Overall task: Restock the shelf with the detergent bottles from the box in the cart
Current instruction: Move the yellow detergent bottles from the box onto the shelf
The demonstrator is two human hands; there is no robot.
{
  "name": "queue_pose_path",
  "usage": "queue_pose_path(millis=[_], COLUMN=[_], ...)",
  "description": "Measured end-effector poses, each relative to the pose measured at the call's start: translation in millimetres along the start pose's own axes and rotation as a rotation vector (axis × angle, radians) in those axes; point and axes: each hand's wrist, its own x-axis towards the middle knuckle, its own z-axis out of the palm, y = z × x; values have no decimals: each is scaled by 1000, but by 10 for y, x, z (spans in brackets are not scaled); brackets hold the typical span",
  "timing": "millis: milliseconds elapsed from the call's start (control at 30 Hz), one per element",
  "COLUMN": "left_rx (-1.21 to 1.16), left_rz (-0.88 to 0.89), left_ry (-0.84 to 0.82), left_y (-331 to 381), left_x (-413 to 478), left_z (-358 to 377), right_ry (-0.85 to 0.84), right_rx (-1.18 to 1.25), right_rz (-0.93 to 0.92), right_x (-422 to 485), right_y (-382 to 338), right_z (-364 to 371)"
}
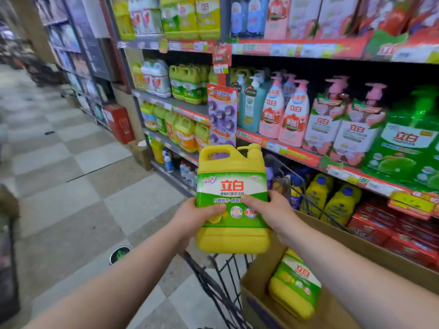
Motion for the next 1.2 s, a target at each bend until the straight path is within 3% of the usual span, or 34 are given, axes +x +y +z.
queue_pose_path(millis=[300, 500, 833, 1200], left_rx=[-61, -107, -116, -118], left_rz=[36, 18, 29, 48], left_ry=[192, 289, 362, 344], left_y=[-19, -71, 22, 682], left_x=[-370, -375, 309, 2226], left_z=[-2177, -3153, -4145, -4854], right_ry=[-173, -269, -368, -396], right_rx=[-4, -36, -69, -55], right_rz=[-11, -3, -48, -43], right_x=[100, 290, 1194, 3134], right_y=[-42, -79, -192, -719], right_z=[2249, 3295, 4313, 4933])
